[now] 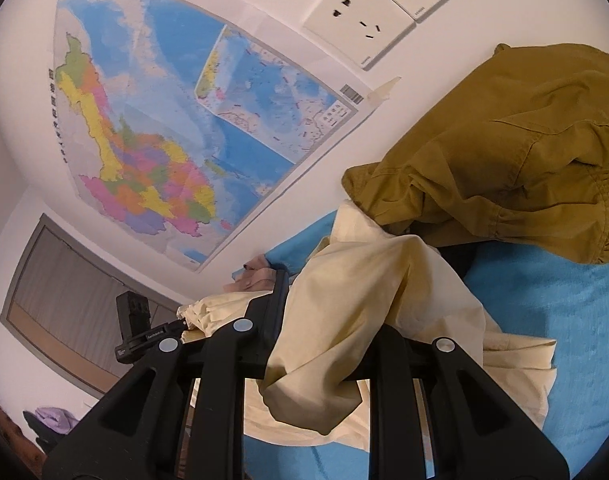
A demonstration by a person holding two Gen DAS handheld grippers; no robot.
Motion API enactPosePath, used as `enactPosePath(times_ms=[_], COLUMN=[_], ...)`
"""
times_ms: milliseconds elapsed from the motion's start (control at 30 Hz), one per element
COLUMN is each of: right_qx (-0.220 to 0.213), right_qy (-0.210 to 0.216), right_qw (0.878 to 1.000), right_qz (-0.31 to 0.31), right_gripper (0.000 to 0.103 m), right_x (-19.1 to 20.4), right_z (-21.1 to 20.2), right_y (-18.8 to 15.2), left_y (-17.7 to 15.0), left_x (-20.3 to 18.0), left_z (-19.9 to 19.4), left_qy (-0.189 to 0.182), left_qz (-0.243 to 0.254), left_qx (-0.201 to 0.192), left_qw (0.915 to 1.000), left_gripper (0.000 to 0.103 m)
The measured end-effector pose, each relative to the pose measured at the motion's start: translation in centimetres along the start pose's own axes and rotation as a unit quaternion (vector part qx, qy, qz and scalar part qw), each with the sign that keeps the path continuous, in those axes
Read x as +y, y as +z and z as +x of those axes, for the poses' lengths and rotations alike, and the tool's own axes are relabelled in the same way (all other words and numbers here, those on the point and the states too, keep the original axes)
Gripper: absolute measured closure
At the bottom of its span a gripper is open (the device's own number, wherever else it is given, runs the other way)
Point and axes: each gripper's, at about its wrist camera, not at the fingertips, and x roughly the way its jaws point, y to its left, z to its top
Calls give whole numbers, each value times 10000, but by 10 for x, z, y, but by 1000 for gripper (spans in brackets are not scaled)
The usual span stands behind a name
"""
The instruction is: Fold large clothes
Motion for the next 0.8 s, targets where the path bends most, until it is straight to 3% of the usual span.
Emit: enactPosePath(times_ms=[800], right_qx=[202], right_qy=[-255], right_qw=[9988], right_qz=[375], right_gripper=[84], right_x=[-34], right_z=[20], right_y=[12], left_y=[12], left_x=[-11], left_z=[26], left_qy=[318], left_qz=[398], left_qx=[-55], left_qw=[9987], left_gripper=[86])
